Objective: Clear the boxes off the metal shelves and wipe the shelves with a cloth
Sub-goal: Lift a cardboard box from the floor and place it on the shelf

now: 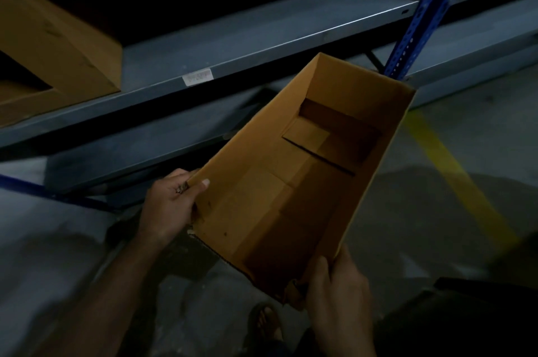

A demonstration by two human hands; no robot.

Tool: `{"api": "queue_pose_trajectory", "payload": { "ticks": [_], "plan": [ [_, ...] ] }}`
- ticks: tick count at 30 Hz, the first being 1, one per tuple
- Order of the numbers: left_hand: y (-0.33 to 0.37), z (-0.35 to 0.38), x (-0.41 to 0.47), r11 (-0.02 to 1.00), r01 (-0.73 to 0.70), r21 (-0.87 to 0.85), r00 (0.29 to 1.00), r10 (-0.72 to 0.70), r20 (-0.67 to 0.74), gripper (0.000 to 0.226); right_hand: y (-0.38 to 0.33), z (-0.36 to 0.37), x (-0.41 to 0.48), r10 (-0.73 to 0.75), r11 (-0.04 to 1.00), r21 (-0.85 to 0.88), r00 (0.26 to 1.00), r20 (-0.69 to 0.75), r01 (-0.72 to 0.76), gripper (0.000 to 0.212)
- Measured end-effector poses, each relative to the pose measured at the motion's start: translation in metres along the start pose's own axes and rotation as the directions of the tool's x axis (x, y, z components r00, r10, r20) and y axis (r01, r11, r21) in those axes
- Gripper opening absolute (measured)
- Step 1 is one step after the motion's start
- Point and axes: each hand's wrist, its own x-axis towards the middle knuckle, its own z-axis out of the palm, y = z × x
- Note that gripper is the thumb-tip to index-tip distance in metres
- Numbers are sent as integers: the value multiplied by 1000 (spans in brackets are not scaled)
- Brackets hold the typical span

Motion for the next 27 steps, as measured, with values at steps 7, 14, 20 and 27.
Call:
{"api": "queue_pose_trajectory", "payload": {
  "ticks": [7, 14, 20, 27],
  "plan": [
    [-12, -8, -11, 996, 39, -80, 998, -43, -53, 23, -1, -2, -13, -36, 998, -57, 999, -14, 35, 53],
    [-14, -14, -19, 997, 46, -65, 993, -53, -110, 19, 0, 4, -7, -131, 990, -58, 991, 14, 131, 44],
    [-23, -13, -18, 997, 54, -62, 987, -63, -145, 20, 7, 22, 1, -233, 968, -84, 972, 33, 235, 42],
    [-48, -11, -52, 968, 249, -43, 938, -252, -240, 7, 20, 28, 0, -239, 964, -108, 969, 58, 244, 57]
  ]
}}
